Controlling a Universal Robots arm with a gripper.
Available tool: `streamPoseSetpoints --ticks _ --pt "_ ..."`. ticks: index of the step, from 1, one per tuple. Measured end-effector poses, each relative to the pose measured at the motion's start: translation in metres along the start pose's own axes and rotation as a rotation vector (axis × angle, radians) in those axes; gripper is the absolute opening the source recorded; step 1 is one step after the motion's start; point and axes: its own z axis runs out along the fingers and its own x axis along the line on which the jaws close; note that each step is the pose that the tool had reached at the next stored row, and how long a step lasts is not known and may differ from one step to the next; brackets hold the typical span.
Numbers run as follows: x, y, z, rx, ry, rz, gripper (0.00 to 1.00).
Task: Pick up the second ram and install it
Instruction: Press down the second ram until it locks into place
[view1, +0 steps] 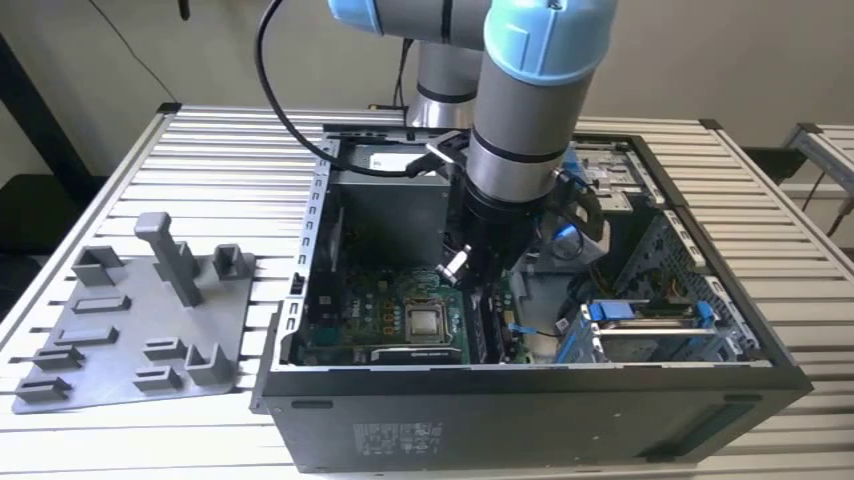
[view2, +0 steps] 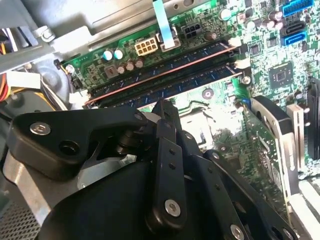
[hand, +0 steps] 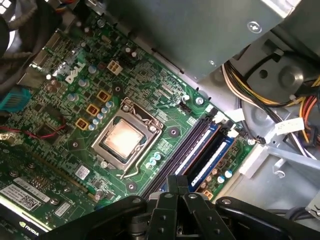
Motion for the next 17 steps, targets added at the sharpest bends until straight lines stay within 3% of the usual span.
streamPoseSetpoints --ticks 7,17 --pt "-0.0008 -0.0005 0.0002 -0.0015 0.0002 -0.057 0.11" --pt "-0.0008 -0.0005 0.0002 0.0034 -0.0095 -0.221 0.11"
